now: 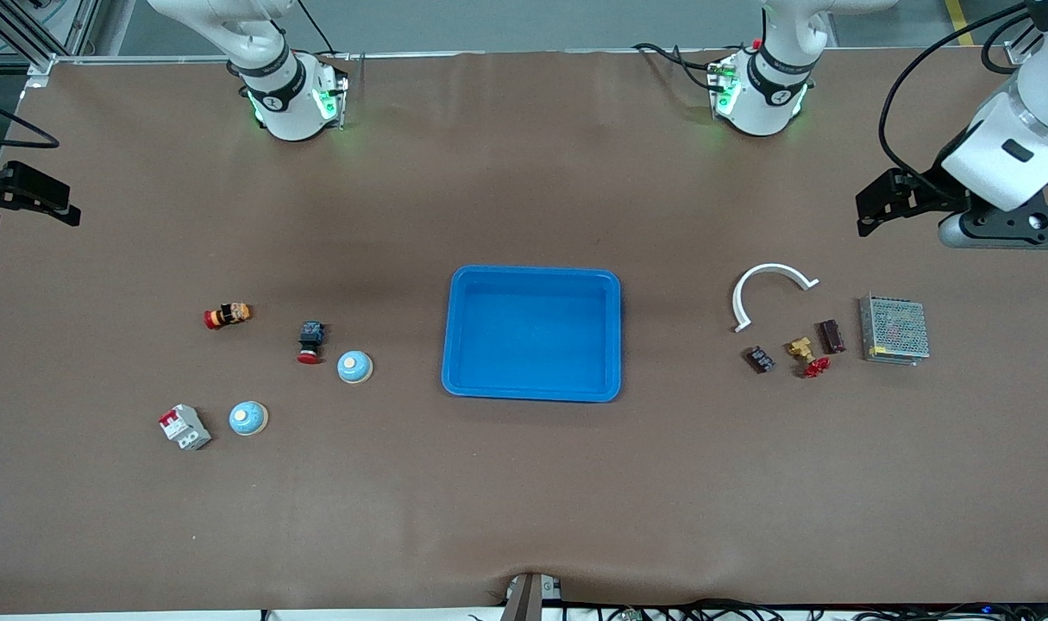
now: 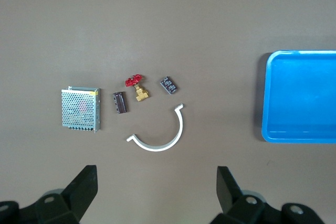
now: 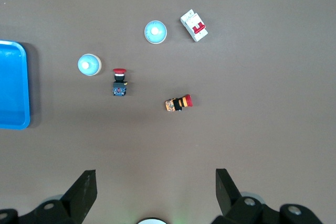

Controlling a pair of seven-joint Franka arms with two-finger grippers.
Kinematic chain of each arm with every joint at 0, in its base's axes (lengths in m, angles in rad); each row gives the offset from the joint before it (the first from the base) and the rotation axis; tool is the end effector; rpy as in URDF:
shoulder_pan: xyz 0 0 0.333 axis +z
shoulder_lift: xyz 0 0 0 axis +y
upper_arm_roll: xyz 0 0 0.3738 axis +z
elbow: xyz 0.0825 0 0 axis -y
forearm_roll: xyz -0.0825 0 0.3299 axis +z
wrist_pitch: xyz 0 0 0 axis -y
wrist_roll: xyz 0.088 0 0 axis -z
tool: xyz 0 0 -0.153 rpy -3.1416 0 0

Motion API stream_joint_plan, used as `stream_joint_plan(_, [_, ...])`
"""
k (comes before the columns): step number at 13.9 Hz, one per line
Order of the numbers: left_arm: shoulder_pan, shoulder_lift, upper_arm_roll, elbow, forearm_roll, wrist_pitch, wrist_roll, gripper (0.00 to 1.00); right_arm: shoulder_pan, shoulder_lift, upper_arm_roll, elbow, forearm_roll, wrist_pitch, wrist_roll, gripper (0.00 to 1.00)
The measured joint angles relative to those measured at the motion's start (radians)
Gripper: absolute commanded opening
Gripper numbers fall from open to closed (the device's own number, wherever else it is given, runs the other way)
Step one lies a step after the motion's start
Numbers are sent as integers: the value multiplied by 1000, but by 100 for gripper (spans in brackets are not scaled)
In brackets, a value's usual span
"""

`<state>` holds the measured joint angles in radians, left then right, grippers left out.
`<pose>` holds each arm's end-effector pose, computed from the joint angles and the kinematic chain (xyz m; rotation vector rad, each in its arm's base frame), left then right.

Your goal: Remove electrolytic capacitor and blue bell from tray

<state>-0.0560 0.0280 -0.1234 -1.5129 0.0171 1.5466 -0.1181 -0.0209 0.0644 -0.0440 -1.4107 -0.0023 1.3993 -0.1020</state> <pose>0.5015 -0.0871 0.6443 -3.1275 0.0951 -0.0123 0.5020 -0.0320 0.6552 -3.1376 -0.0577 0.1191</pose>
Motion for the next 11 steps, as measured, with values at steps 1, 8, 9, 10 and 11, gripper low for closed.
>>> stream_joint_plan(1, [0,0,-1,0,0,-1,0,100,0,0,0,-5,0,15,10,100])
stream_joint_plan(8, [2,0,-1,0,0,-2,0,100,7,0,2,-106,0,154,18,100])
stream_joint_plan(9, [2,0,-1,0,0,-2,0,100,8,0,2,-110,0,161,18,100])
stream_joint_plan(10, [2,0,-1,0,0,-2,0,100,8,0,2,-114,0,167,19,100])
stream_joint_plan(11, [2,0,-1,0,0,-2,0,100,8,-1,2,-117,0,173,20,100])
